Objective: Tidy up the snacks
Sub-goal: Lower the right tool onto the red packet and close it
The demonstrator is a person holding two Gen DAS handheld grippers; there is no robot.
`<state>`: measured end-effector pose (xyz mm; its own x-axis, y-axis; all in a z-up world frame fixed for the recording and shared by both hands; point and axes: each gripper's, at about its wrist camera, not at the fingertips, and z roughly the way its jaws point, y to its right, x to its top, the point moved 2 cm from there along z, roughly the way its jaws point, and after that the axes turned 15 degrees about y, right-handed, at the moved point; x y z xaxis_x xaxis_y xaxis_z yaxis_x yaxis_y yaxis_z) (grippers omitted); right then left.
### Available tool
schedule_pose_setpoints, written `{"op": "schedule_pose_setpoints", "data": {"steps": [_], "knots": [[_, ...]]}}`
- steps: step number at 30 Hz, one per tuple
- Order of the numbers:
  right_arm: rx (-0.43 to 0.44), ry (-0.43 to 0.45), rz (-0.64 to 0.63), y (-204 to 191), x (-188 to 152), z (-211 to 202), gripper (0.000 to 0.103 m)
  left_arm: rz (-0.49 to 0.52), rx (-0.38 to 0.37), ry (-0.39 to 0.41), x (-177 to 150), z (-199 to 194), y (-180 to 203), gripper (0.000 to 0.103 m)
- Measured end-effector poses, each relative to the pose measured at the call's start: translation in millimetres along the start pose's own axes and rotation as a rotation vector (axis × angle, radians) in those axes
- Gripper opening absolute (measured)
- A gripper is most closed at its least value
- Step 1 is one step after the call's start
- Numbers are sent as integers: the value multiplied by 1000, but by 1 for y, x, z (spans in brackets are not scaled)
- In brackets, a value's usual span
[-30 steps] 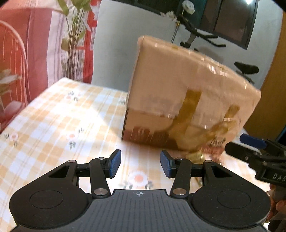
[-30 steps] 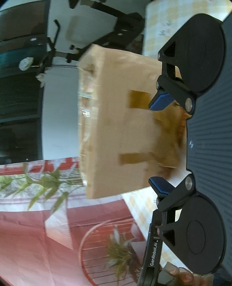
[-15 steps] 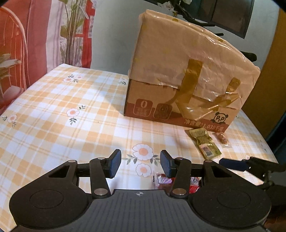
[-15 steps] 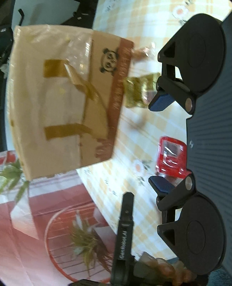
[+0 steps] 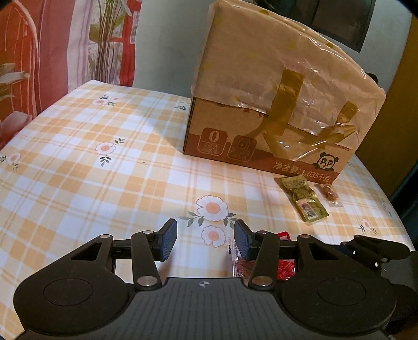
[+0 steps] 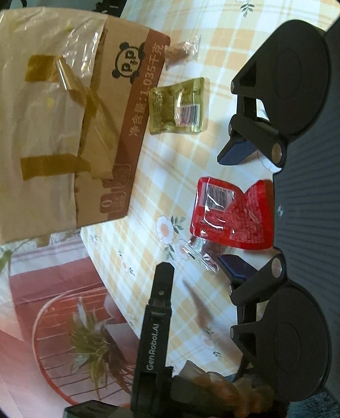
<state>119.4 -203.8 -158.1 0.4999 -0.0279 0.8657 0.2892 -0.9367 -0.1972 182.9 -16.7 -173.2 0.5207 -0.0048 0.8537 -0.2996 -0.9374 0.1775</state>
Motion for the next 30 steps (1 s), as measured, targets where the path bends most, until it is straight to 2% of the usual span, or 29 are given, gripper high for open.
{"op": "schedule_pose_setpoints", "data": {"steps": [5,6,9,16,20,24,30], "knots": [[11,-26,-43,-6,-3,5,75,-3,0,-6,-1,2,-1,50],[11,-25,-46,-6,-2,5,65,-3,0,-6,-1,2,-1,50],[-2,-18,-39,-1,-2,3,53,-2,-2,-6,-2,2,-2,50],[-36,10,-14,13,2,0,51,16,-24,-26,-6,6,2,48],[-73,36,-58,23,5,-2,46,20,-43,-40,-7,7,5,48],[-78,54,-134,28,3,-3,45,46,-73,-51,-10,8,14,49],[-65,97,-111,34,-4,-7,45,93,-79,-84,-16,14,26,49]]}}
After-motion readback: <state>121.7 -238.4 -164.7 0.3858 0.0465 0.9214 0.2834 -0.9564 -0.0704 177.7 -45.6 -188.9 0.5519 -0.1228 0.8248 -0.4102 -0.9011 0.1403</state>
